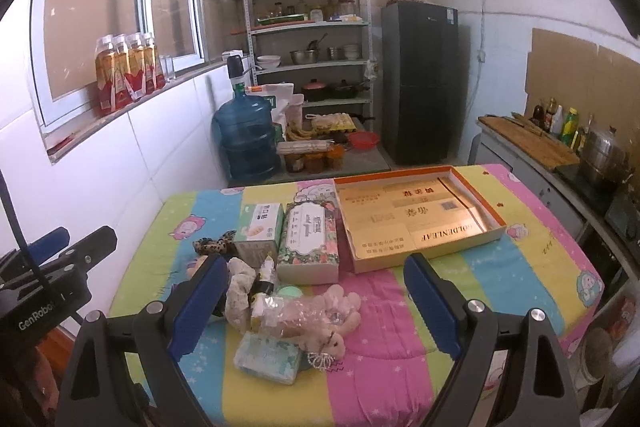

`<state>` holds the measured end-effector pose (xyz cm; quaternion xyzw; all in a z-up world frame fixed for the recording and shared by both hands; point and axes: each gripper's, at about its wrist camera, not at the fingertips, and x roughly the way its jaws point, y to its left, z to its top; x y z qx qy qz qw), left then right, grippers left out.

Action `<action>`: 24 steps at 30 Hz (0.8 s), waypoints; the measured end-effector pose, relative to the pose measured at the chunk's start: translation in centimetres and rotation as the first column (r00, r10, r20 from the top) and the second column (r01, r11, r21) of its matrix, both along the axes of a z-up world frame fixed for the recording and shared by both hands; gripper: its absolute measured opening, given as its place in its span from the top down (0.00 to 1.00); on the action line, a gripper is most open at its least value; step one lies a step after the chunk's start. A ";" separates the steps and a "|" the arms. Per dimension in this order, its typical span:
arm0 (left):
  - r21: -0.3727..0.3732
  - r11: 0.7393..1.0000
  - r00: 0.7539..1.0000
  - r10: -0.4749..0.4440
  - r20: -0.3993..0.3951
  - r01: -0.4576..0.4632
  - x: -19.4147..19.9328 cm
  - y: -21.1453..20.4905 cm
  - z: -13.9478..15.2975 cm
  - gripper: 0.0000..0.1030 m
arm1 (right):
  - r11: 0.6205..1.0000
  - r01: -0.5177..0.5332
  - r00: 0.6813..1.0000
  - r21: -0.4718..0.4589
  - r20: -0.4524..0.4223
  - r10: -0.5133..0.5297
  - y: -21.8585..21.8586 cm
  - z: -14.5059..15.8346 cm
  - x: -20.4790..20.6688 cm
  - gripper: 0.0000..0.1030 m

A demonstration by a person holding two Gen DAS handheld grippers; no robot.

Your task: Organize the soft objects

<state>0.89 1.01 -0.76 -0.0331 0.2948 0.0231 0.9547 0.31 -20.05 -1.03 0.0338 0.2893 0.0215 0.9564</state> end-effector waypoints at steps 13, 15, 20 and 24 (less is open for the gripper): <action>-0.053 0.998 1.000 -0.021 0.008 0.021 0.8 -0.3 -0.2 0.25 | 0.999 0.007 1.000 -0.037 0.006 -0.007 -0.3 0.2 -0.6 0.13; -0.044 0.999 1.000 -0.027 0.009 0.027 0.6 -0.6 -0.2 0.25 | 1.000 0.010 1.000 -0.026 -0.001 -0.010 -0.4 0.1 -0.6 0.13; -0.044 0.998 0.999 -0.038 0.012 0.038 0.4 -0.6 -0.1 0.25 | 1.000 0.011 1.000 -0.010 0.008 -0.011 -0.4 0.1 -1.1 0.13; -0.047 0.998 0.999 -0.041 0.017 0.042 0.1 -0.5 0.1 0.25 | 1.000 0.011 1.000 -0.010 0.019 -0.010 -0.4 0.3 -1.4 0.13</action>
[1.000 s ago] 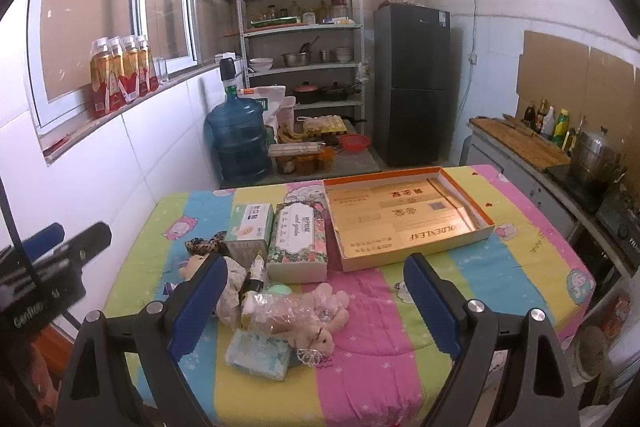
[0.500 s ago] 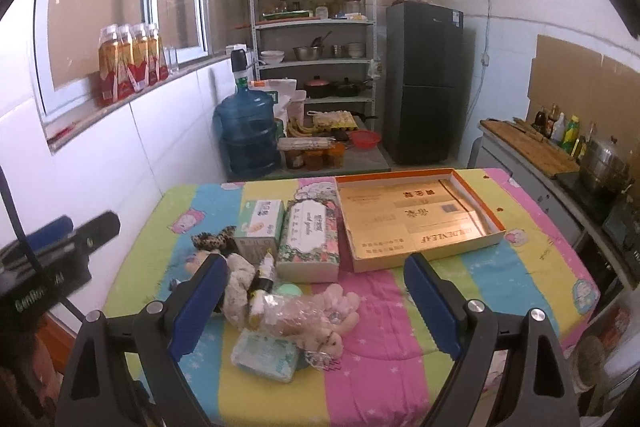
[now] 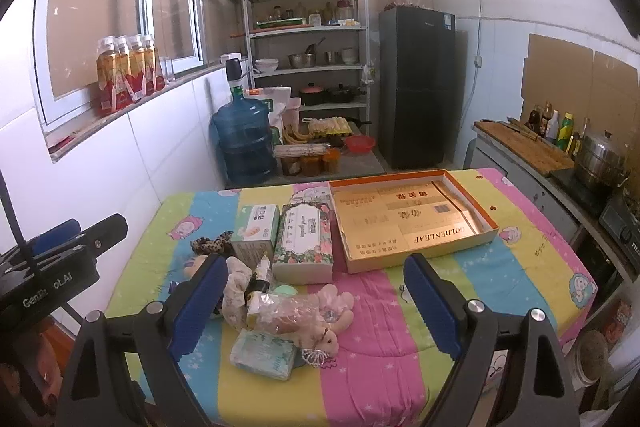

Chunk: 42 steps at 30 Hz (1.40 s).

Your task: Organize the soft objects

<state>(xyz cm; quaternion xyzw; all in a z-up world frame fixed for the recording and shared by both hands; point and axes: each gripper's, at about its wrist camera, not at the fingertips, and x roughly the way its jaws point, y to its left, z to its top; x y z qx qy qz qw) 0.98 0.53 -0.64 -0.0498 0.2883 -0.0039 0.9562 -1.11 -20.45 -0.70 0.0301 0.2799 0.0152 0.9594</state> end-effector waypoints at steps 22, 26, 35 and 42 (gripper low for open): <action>-0.018 1.000 0.999 0.021 -0.030 -0.022 1.6 -0.2 -0.5 0.25 | 0.999 -0.049 0.998 0.013 -0.030 0.050 -0.5 -0.7 1.5 0.13; 0.000 1.000 1.000 0.024 -0.018 -0.024 1.7 -0.4 -0.7 0.25 | 0.998 -0.060 0.998 0.034 -0.011 0.060 -0.8 -1.0 1.5 0.13; 0.005 1.000 0.999 0.023 -0.023 -0.023 1.8 -0.5 -1.2 0.25 | 0.991 -0.117 0.993 0.070 0.032 0.115 -0.2 -1.3 0.8 0.13; 0.001 1.000 0.999 0.029 -0.039 -0.029 2.2 -0.1 -1.6 0.25 | 0.991 -0.115 0.993 0.072 0.008 0.115 0.1 -1.9 1.2 0.13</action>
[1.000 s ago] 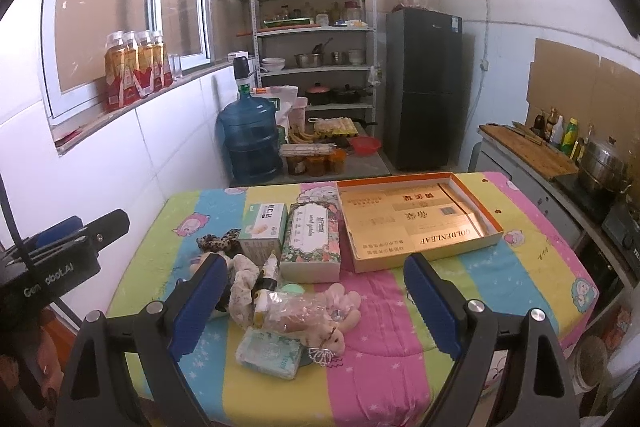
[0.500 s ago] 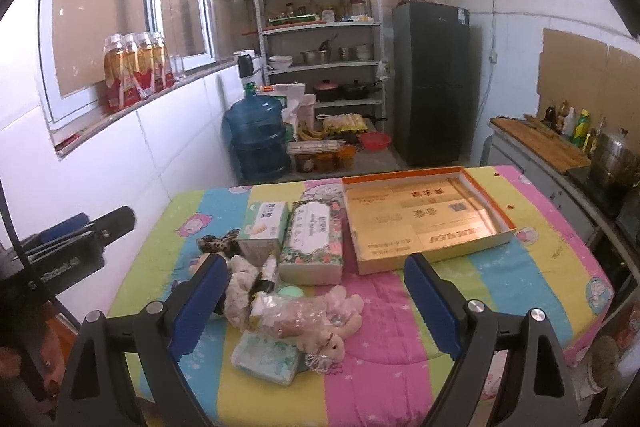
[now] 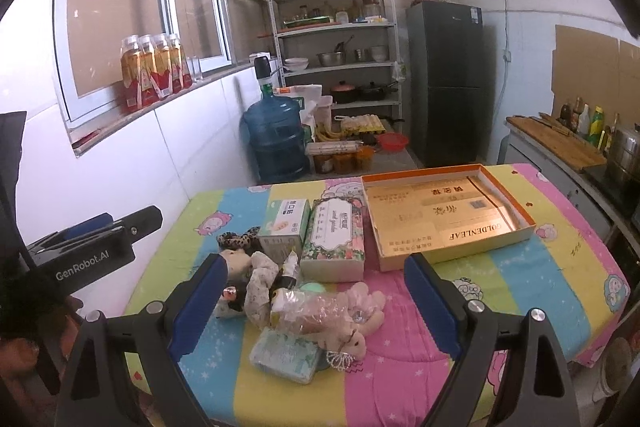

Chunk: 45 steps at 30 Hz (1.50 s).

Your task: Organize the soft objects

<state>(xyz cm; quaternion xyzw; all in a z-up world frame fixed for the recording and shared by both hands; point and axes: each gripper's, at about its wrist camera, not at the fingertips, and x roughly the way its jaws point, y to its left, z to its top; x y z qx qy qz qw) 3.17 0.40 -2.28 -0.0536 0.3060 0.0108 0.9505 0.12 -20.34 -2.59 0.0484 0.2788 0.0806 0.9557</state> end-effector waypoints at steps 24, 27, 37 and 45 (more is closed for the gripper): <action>0.026 1.000 1.000 0.007 -0.009 -0.007 -0.2 0.5 -0.4 0.25 | 1.000 -0.018 1.000 0.005 -0.003 0.018 0.5 -0.6 0.4 0.13; 0.022 1.000 1.000 0.000 -0.013 0.000 -0.2 0.5 -0.5 0.25 | 1.000 -0.017 1.000 0.007 -0.006 0.017 0.5 -0.8 0.2 0.13; 0.003 0.998 0.998 -0.056 -0.031 0.056 -0.1 0.3 -3.0 0.25 | 0.998 -0.037 0.996 -0.050 -0.081 0.033 0.2 -5.1 0.5 0.13; 0.017 0.997 0.993 -0.080 -0.092 0.082 1.9 0.5 -7.4 0.25 | 0.984 -0.143 0.983 -0.110 -0.135 0.128 1.0 -9.6 4.9 0.13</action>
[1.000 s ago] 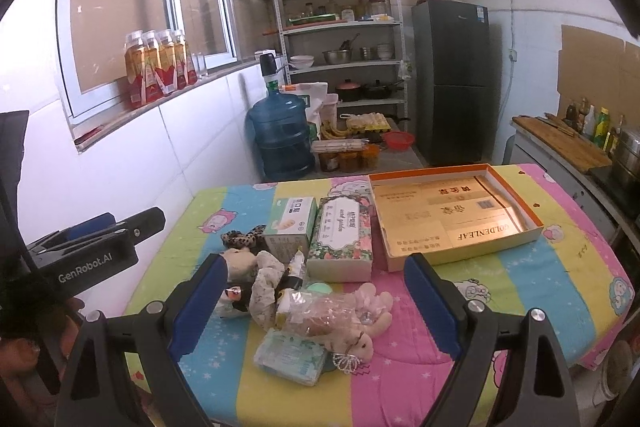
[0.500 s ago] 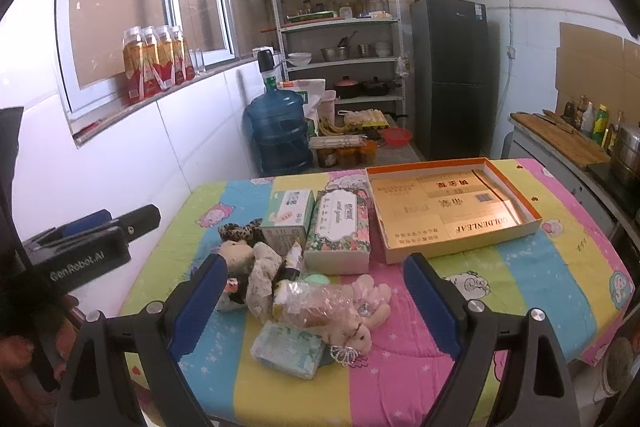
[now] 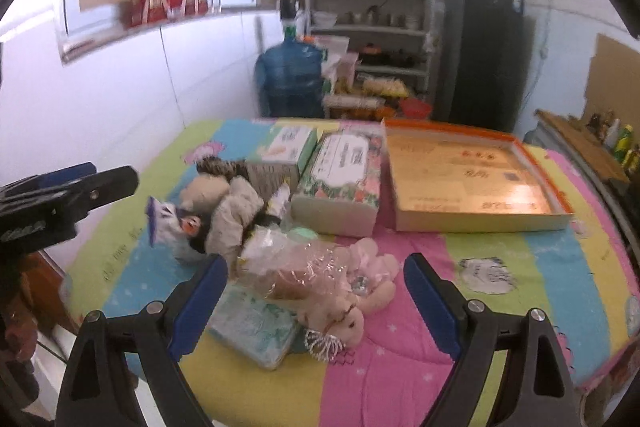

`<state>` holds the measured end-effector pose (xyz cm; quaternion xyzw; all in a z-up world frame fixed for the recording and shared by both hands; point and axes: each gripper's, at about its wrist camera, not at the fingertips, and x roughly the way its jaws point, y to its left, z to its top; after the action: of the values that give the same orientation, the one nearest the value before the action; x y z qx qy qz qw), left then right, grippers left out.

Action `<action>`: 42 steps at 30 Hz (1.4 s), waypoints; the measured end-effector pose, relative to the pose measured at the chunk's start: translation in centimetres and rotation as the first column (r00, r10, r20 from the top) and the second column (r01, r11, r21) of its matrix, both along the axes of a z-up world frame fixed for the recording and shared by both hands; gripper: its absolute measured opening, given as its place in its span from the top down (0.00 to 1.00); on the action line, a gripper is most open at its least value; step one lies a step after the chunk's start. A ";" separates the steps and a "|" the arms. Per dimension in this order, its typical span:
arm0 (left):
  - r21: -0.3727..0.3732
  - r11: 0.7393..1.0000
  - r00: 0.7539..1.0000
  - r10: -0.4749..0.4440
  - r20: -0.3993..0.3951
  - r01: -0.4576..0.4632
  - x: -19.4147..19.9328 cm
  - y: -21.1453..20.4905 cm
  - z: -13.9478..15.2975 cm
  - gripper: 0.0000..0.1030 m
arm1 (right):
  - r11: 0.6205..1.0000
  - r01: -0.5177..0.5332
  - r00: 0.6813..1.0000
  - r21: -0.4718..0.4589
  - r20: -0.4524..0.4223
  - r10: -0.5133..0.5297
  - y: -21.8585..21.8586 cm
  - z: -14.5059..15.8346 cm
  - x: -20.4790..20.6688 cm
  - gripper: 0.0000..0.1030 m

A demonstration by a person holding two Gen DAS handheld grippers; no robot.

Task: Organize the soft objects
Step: 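Grasp the purple-white doll with the left tool while the right tool grasps the clear plastic bag, then carry the doll with the left tool while the right tool carries the bag to the box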

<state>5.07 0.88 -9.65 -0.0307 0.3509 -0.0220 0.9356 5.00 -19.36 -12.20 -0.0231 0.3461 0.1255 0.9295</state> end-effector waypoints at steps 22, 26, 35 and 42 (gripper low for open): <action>-0.037 0.999 0.997 -0.022 -0.068 0.020 3.7 0.5 -5.4 0.28 | 0.996 -0.082 0.988 0.034 -0.129 0.086 0.2 -3.8 4.7 0.51; -0.024 0.999 0.995 -0.037 -0.089 0.035 4.5 0.1 -6.3 0.47 | 0.995 -0.083 0.988 0.058 -0.125 0.089 0.0 -3.9 4.7 0.52; -0.159 0.987 0.996 -0.043 -0.083 0.030 4.5 1.8 -7.1 0.65 | 0.994 -0.083 0.988 0.073 -0.125 0.092 0.0 -3.8 4.1 0.53; -0.213 0.976 0.996 -0.064 -0.060 0.050 3.7 2.0 -6.4 0.74 | 0.994 -0.072 0.990 0.081 -0.119 0.082 -0.2 -3.3 3.8 0.53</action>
<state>8.72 2.85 -16.01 -0.1207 0.3784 -0.0851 0.9138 8.78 -19.56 -15.47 0.0071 0.3959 0.1757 0.9013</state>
